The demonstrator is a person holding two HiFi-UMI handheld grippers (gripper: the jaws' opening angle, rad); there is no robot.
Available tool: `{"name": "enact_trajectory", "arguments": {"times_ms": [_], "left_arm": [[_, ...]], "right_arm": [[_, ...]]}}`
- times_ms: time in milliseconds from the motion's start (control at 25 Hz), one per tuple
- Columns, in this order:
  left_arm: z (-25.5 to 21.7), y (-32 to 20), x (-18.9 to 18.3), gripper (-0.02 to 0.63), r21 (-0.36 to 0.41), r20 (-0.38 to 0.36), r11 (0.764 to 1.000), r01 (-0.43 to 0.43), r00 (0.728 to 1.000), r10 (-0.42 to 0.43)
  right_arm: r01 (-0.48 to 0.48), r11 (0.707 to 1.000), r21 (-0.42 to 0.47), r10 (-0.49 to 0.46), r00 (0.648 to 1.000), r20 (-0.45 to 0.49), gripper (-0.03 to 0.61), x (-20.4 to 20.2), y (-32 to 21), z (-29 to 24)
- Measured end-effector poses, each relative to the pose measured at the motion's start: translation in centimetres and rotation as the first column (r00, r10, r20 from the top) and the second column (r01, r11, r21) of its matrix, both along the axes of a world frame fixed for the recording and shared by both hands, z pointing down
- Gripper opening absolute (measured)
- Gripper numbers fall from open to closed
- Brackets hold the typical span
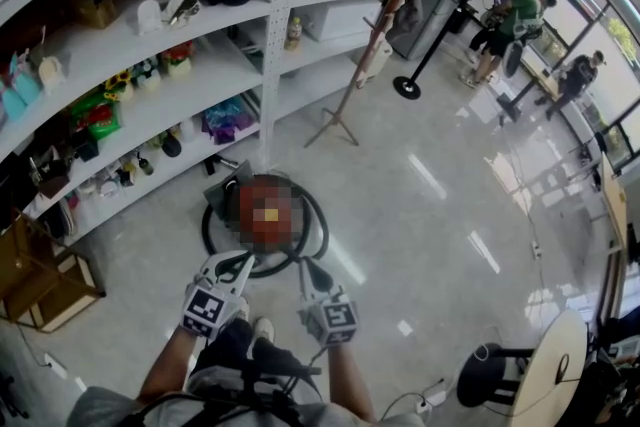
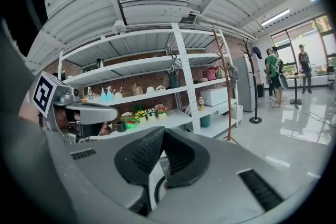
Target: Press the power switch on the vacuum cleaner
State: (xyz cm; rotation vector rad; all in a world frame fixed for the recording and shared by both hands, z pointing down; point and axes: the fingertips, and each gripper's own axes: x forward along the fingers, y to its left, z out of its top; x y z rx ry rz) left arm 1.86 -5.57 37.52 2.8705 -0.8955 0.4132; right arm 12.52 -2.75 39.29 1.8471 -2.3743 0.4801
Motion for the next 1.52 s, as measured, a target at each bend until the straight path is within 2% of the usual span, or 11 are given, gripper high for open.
{"name": "enact_trajectory", "arguments": {"times_ms": [120,440,800,1000,1520], "left_arm": [[-0.6,0.0,-0.4,0.008,0.034,0.003,0.999,-0.001,1.0,0.001],[-3.1,-0.3,-1.6,0.008,0.066,-0.031,0.997,0.04,0.999,-0.038],[-4.6,-1.3,-2.7,0.008,0.111,-0.028,0.992,0.057,0.998,-0.054],[-4.7,-1.6,-2.9,0.008,0.108,-0.024,0.992,0.061,0.998,-0.059],[-5.4,-2.8,-2.3,0.008,0.122,-0.033,0.991,0.06,0.998,-0.056]], "right_arm": [[-0.007,1.0,0.008,0.007,1.0,-0.005,0.011,-0.1,0.5,-1.0],[-0.02,0.997,0.068,0.021,1.0,-0.009,0.011,-0.2,1.2,-3.7],[-0.019,0.989,0.145,0.026,0.999,-0.046,0.011,0.0,0.6,-6.2],[-0.026,0.99,0.138,0.029,0.999,-0.017,0.011,-0.1,0.3,-6.7],[0.022,0.988,0.153,-0.017,0.999,-0.036,0.009,-0.7,-1.2,-7.1]]}}
